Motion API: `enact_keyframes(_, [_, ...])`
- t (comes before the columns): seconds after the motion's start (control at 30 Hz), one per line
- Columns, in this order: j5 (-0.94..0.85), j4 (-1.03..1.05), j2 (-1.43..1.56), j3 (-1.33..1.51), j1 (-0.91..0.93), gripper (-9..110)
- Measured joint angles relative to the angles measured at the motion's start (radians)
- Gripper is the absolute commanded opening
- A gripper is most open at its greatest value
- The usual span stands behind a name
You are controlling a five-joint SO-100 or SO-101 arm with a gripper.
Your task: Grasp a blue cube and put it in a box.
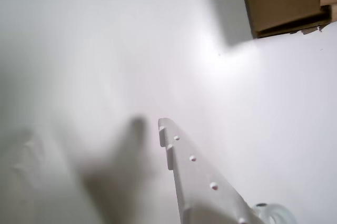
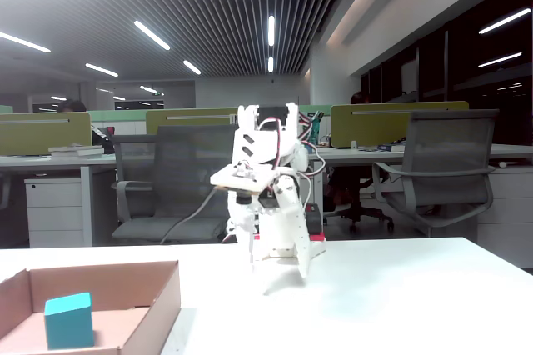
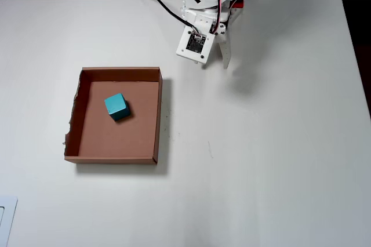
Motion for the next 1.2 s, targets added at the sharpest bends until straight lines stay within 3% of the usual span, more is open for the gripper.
enact_keyframes(0.5, [0.015,0.206,0.112,0.000,-0.084,25])
enact_keyframes(1.2, [0.015,0.225,0.114,0.000,-0.084,26])
